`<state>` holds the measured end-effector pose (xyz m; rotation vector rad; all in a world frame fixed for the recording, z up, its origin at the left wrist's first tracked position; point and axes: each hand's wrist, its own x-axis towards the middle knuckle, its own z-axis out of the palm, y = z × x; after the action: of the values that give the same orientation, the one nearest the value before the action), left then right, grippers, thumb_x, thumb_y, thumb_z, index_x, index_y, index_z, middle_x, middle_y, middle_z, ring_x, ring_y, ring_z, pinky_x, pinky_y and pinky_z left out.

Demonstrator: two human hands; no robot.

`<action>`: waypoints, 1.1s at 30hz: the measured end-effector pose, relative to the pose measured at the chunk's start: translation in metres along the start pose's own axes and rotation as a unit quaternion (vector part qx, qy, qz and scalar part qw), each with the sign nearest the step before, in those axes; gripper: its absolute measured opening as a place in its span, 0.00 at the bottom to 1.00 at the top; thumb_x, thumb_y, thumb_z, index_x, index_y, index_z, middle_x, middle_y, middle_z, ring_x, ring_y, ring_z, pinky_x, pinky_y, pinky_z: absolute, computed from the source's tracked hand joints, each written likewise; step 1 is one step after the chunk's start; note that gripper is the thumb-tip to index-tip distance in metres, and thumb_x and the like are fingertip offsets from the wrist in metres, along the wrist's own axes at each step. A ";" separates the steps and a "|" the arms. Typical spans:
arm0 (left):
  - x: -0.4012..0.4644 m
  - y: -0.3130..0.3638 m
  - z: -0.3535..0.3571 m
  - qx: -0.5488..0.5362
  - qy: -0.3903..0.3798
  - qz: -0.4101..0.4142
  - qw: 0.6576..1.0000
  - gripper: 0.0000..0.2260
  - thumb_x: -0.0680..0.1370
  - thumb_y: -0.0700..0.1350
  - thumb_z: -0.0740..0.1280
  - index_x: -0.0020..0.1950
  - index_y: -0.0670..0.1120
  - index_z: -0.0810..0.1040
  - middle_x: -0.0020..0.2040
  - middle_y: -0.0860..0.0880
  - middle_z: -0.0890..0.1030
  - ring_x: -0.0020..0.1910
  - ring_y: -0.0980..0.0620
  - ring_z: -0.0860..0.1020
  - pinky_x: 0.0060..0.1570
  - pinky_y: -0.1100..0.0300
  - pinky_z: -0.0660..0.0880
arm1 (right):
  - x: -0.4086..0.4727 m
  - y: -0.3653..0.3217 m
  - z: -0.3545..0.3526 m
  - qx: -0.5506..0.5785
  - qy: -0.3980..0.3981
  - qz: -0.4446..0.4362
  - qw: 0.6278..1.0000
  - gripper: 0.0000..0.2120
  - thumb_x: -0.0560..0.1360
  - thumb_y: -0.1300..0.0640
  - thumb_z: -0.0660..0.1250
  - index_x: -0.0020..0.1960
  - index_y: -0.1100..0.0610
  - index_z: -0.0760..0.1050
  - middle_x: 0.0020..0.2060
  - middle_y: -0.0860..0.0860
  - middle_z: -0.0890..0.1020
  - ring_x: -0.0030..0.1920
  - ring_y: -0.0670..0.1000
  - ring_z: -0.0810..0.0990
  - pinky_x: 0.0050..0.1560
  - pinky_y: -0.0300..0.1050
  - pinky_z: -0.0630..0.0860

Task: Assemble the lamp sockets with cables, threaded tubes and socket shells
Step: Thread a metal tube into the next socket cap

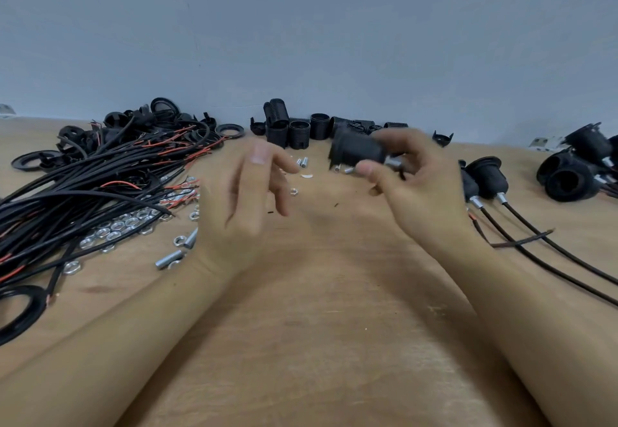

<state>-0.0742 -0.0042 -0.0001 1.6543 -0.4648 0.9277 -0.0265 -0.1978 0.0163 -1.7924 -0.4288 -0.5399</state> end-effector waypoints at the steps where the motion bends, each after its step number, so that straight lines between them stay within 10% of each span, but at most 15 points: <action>1: -0.003 0.000 0.002 0.015 -0.019 0.017 1.000 0.19 0.83 0.48 0.52 0.44 0.41 0.78 0.27 0.50 0.74 0.29 0.49 0.76 0.39 0.57 0.71 | 0.005 0.000 -0.006 -0.022 0.070 0.005 0.997 0.13 0.72 0.57 0.75 0.50 0.43 0.76 0.44 0.39 0.82 0.44 0.41 0.81 0.45 0.36 0.77; 5: -0.009 -0.004 0.006 0.045 -0.071 0.021 0.996 0.21 0.84 0.49 0.53 0.45 0.40 0.79 0.27 0.51 0.75 0.30 0.48 0.76 0.40 0.51 0.73 | 0.020 0.006 -0.039 -0.150 0.224 0.054 0.961 0.15 0.72 0.49 0.72 0.56 0.49 0.73 0.51 0.43 0.79 0.47 0.39 0.76 0.46 0.28 0.67; 14: -0.004 -0.007 0.005 0.063 -0.088 -0.009 0.994 0.16 0.83 0.52 0.53 0.43 0.52 0.77 0.28 0.50 0.77 0.33 0.45 0.78 0.42 0.46 0.73 | 0.024 0.029 -0.051 -0.321 0.183 0.198 0.908 0.16 0.76 0.51 0.66 0.60 0.58 0.74 0.55 0.56 0.80 0.64 0.59 0.71 0.61 0.53 0.71; 20: -0.006 -0.013 0.004 0.145 -0.136 -0.059 0.978 0.11 0.80 0.52 0.63 0.41 0.51 0.79 0.30 0.53 0.78 0.35 0.54 0.75 0.35 0.70 0.68 | 0.018 0.020 -0.040 -0.339 0.169 0.080 0.922 0.14 0.78 0.55 0.63 0.62 0.57 0.73 0.61 0.56 0.74 0.66 0.58 0.66 0.63 0.48 0.64; 25: 0.001 -0.026 -0.007 0.383 -0.180 -0.058 0.904 0.06 0.78 0.50 0.65 0.50 0.51 0.80 0.48 0.54 0.80 0.52 0.51 0.74 0.55 0.56 0.69 | 0.002 0.005 -0.006 -0.237 0.034 -0.123 0.963 0.04 0.75 0.61 0.66 0.47 0.55 0.80 0.41 0.41 0.79 0.47 0.39 0.75 0.50 0.35 0.69; 29: 0.011 -0.034 -0.023 0.507 -0.229 -0.157 0.816 0.14 0.80 0.53 0.61 0.63 0.51 0.77 0.62 0.51 0.78 0.65 0.45 0.70 0.64 0.50 0.65 | -0.012 0.011 0.016 -0.255 -0.124 -0.128 0.950 0.06 0.77 0.58 0.68 0.53 0.56 0.80 0.47 0.47 0.81 0.52 0.50 0.76 0.54 0.46 0.72; 33: 0.015 -0.035 -0.024 0.499 -0.233 -0.160 0.819 0.10 0.81 0.51 0.62 0.58 0.54 0.81 0.59 0.54 0.80 0.62 0.46 0.71 0.61 0.51 0.67 | -0.014 0.010 0.019 -0.244 -0.178 -0.130 0.944 0.06 0.78 0.58 0.68 0.54 0.55 0.80 0.49 0.45 0.82 0.52 0.46 0.74 0.54 0.43 0.70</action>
<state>-0.0484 0.0314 -0.0090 2.8472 0.0478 0.4886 -0.0303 -0.1828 -0.0035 -2.3425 -0.8482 -0.5345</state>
